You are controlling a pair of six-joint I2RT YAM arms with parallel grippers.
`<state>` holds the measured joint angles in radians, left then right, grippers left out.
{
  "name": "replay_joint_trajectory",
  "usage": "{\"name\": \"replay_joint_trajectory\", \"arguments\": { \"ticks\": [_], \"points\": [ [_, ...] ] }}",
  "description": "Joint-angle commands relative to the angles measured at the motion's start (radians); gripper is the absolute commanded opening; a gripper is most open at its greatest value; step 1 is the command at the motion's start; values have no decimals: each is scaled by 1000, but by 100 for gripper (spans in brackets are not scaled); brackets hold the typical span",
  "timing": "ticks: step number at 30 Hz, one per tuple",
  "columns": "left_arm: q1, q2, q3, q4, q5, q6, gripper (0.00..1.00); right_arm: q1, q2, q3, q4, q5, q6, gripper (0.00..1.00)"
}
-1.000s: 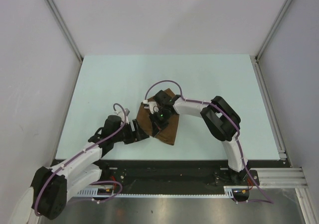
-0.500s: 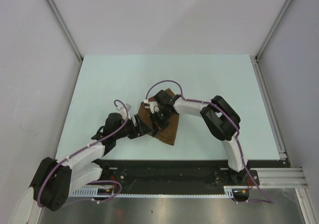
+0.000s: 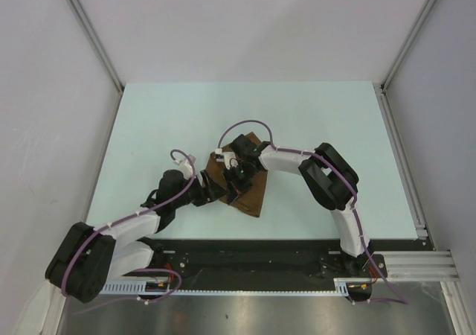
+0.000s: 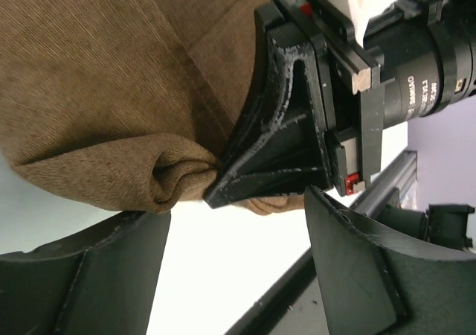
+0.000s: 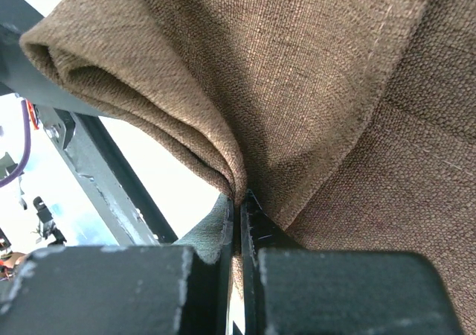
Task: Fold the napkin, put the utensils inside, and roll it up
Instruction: Roll the napkin with the utensil
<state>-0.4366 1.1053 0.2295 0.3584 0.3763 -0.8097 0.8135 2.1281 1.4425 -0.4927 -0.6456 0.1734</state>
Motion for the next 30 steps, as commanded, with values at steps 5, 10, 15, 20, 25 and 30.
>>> {"name": "replay_joint_trajectory", "arguments": {
  "ticks": [5,10,15,20,25,30],
  "points": [
    [-2,-25,-33,88,-99,49,75,7,50,-27,11,29,11,0],
    [53,-51,-74,146,-90,35,73,9,49,-40,22,29,15,0],
    [65,-26,-71,203,-37,21,72,7,52,-50,26,26,18,0],
    [64,21,-81,306,70,-20,71,6,52,-47,31,24,23,0],
    [58,54,-88,339,116,-54,71,4,53,-47,34,27,31,0],
    [53,60,-91,364,104,-62,71,6,52,-48,36,24,34,0]
  ]
}}
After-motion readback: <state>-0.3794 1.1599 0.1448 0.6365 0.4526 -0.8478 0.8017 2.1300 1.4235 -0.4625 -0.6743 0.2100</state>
